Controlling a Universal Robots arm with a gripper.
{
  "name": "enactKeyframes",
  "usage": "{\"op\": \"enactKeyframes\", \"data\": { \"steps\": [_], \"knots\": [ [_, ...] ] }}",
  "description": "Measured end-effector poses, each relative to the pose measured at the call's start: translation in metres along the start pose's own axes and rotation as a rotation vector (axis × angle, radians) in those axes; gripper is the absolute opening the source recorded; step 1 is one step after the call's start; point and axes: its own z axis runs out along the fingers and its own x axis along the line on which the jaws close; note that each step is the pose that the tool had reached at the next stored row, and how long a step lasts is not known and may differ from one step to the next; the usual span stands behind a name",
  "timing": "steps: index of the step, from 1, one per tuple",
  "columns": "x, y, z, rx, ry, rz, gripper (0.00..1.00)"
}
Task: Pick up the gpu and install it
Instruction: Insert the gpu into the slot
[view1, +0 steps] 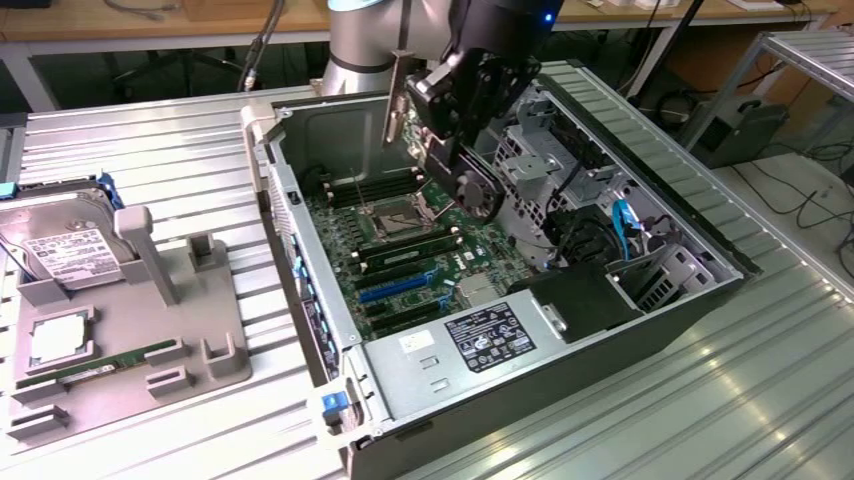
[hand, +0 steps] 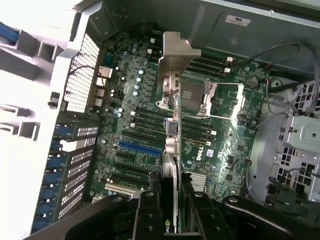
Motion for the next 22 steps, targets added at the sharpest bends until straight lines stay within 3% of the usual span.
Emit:
{"op": "enactKeyframes", "data": {
  "steps": [7, 13, 19, 22],
  "knots": [
    [0.0000, -0.0002, 0.0026, 0.0027, 0.0141, -0.195, 0.26],
    [0.0000, -0.0003, 0.0040, 0.0054, 0.0212, -0.324, 0.26],
    [-0.0001, -0.0004, 0.0051, 0.0119, 0.0199, -0.457, 0.26],
    [0.0000, -0.0005, 0.0055, 0.0165, 0.0157, -0.505, 0.26]
  ]
}}
